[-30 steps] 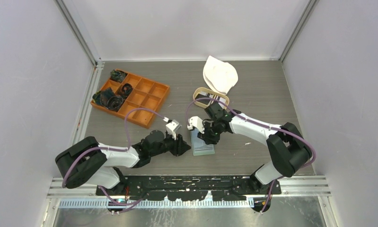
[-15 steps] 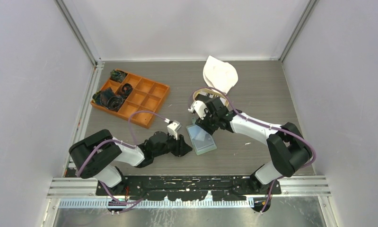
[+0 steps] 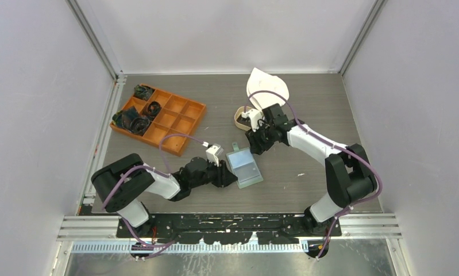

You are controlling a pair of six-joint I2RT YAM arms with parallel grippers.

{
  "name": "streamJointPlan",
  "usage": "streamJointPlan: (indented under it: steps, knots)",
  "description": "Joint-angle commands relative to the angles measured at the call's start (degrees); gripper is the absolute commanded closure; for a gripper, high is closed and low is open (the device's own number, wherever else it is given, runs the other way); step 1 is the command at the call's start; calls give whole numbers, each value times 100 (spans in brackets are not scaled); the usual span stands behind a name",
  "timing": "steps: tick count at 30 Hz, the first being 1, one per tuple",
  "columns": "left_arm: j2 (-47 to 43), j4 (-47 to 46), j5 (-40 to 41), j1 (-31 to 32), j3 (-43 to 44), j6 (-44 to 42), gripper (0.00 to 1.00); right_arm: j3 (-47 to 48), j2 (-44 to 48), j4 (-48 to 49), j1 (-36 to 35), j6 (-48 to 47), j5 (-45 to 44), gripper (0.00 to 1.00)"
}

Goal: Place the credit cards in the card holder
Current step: Turn over the card slot in the card holder.

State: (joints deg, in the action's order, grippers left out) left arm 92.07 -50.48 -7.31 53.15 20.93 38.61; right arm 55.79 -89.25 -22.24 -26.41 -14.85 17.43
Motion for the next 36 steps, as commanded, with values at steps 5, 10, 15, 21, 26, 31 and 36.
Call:
streamJointPlan:
  steps: [5, 10, 15, 21, 26, 31, 36]
  knots:
    - [-342, -343, 314, 24, -244, -170, 67, 216, 36, -1513, -21, -1874, 1093, 44]
    - [-577, 127, 336, 20, -225, -247, 66, -177, 1, -1206, -532, -2701, 246, 34]
    - [-630, 201, 389, 20, -291, -270, 66, -59, -215, -1167, -852, -2463, -167, 42]
    - [-959, 920, 599, 20, -233, -409, 66, 148, -349, -1947, -1011, -2697, 768, 44]
    - [-1714, 1701, 944, 19, -329, -593, 66, 314, -359, -2427, -1236, -2758, 1802, 42]
    - [-2624, 2204, 1094, 20, -502, -615, 66, 469, -397, -2589, -1466, -2710, 2103, 41]
    - [-3348, 2543, 1117, 16, -728, -533, 65, 366, 122, -2125, -1464, -2569, 1278, 40]
